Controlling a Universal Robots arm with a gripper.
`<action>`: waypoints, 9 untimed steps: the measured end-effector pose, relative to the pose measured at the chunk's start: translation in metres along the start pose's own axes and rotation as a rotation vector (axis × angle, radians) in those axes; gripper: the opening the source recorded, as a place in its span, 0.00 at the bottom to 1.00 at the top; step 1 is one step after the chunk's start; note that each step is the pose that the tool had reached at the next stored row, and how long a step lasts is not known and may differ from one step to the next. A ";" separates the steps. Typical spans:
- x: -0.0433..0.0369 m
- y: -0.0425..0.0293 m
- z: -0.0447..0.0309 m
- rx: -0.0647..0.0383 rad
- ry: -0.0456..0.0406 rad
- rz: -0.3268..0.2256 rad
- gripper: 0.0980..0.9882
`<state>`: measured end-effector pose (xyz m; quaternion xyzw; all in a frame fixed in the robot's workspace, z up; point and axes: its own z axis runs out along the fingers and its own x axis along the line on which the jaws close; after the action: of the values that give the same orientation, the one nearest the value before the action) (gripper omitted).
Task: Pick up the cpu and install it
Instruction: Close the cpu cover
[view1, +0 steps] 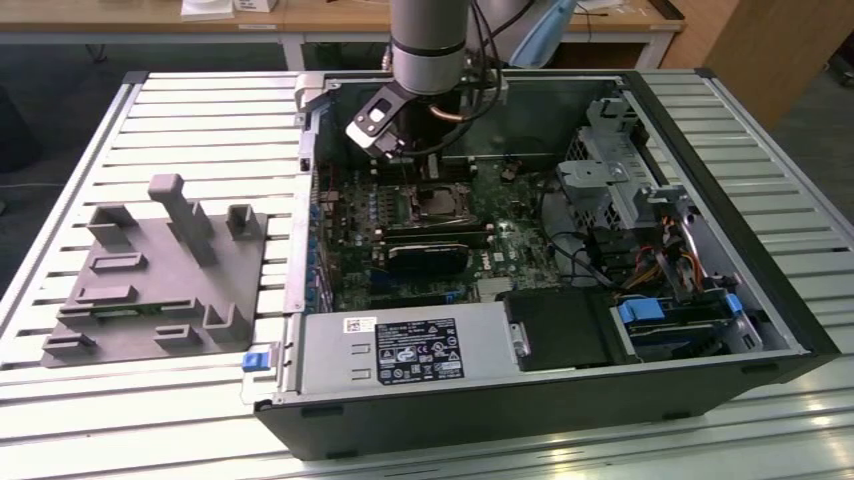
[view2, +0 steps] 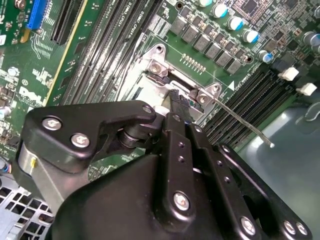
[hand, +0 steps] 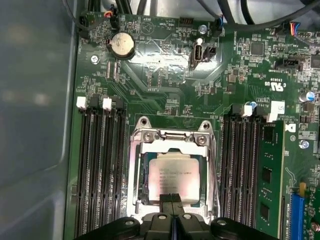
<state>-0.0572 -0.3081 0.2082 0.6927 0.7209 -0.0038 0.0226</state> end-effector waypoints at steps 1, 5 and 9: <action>0.0000 -0.0001 0.0007 0.000 0.0001 0.000 0.01; 0.0001 -0.0003 0.0035 0.000 -0.0001 0.000 0.01; 0.0002 -0.0004 0.0063 0.001 -0.0001 0.000 0.01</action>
<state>-0.0575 -0.3081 0.2019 0.6927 0.7209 -0.0041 0.0224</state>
